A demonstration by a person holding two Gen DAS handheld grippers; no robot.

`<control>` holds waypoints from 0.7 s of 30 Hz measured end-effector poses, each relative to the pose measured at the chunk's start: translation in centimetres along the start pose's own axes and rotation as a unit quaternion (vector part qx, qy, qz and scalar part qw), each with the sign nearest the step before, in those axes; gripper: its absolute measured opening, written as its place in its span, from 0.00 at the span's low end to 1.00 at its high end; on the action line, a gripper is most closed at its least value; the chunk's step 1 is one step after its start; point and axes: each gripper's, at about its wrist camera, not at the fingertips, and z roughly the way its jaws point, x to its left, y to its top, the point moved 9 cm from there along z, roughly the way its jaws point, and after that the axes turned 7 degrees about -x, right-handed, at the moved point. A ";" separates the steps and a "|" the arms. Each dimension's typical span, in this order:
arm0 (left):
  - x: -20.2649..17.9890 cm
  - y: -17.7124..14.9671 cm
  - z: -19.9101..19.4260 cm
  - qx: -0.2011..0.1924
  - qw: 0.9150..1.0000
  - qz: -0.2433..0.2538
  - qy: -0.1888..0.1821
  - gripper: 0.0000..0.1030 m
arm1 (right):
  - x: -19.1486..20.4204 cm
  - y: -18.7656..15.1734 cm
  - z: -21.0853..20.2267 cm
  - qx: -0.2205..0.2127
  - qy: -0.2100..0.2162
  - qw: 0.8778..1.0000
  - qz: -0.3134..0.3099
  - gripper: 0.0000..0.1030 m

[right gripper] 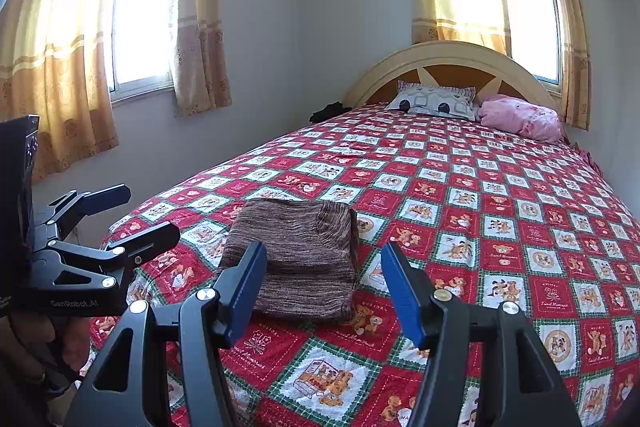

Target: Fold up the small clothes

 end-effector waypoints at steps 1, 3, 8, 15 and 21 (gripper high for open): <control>0.0 0.0 0.0 0.000 1.000 0.000 0.000 1.00 | 0.0 0.0 0.0 -0.001 0.000 1.000 0.000 0.59; 0.0 0.0 0.0 -0.001 1.000 0.000 -0.001 1.00 | 0.0 0.1 -0.1 -0.003 -0.002 1.000 0.001 0.59; 0.2 0.1 0.0 -0.001 1.000 0.002 -0.009 1.00 | -0.2 0.4 -0.4 -0.013 -0.003 1.000 0.004 0.59; 0.4 1.0 -0.7 -0.023 1.000 0.010 0.004 1.00 | -0.6 0.9 -1.0 -0.028 -0.006 1.000 0.012 0.59; 0.8 1.5 -0.8 -0.024 1.000 0.010 0.007 1.00 | -0.6 0.8 -1.0 -0.028 -0.006 0.999 0.013 0.59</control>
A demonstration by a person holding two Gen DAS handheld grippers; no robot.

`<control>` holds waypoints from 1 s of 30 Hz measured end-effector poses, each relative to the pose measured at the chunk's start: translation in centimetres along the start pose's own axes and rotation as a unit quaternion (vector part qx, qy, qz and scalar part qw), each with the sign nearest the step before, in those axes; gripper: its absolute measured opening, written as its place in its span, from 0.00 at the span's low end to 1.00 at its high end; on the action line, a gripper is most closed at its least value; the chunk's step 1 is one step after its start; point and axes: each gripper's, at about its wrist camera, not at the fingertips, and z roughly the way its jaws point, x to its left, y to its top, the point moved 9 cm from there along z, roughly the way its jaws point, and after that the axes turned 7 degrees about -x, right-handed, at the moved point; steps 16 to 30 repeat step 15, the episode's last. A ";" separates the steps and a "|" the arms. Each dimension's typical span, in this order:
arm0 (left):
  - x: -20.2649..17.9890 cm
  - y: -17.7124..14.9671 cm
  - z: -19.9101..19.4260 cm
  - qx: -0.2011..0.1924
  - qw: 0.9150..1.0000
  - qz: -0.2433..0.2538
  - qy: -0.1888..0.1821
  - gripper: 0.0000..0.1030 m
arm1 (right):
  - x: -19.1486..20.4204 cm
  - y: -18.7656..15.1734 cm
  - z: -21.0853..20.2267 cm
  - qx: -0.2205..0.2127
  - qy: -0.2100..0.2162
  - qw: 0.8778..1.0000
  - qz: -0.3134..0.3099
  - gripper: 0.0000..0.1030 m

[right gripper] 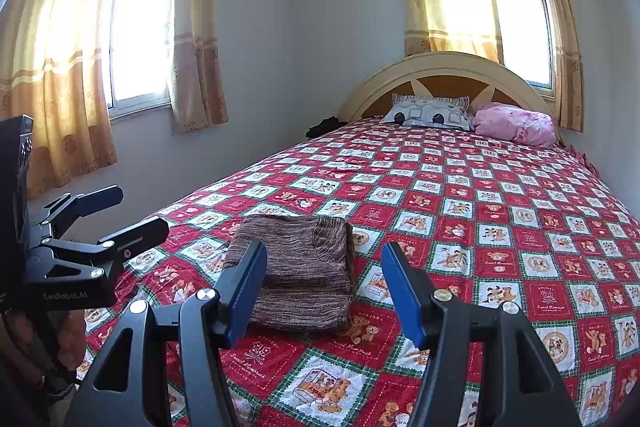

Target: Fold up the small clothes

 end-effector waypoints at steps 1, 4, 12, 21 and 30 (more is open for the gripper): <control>0.2 0.0 0.0 0.000 1.000 -0.001 0.001 1.00 | 0.0 -0.1 -0.1 0.000 0.000 1.000 0.000 0.59; 0.9 -0.1 0.3 0.005 1.000 -0.009 0.008 1.00 | 0.1 -0.2 0.0 0.002 0.000 1.000 0.000 0.59; 0.9 -0.1 0.2 -0.008 1.000 0.002 0.012 1.00 | 0.2 -0.3 0.0 0.004 0.002 1.000 0.000 0.59; 0.7 -0.3 0.4 -0.006 1.000 0.007 0.010 1.00 | 0.1 -0.5 -0.1 0.006 0.002 1.000 0.001 0.59; 0.7 -0.3 0.4 -0.006 1.000 0.007 0.010 1.00 | 0.1 -0.5 -0.1 0.006 0.002 1.000 0.001 0.59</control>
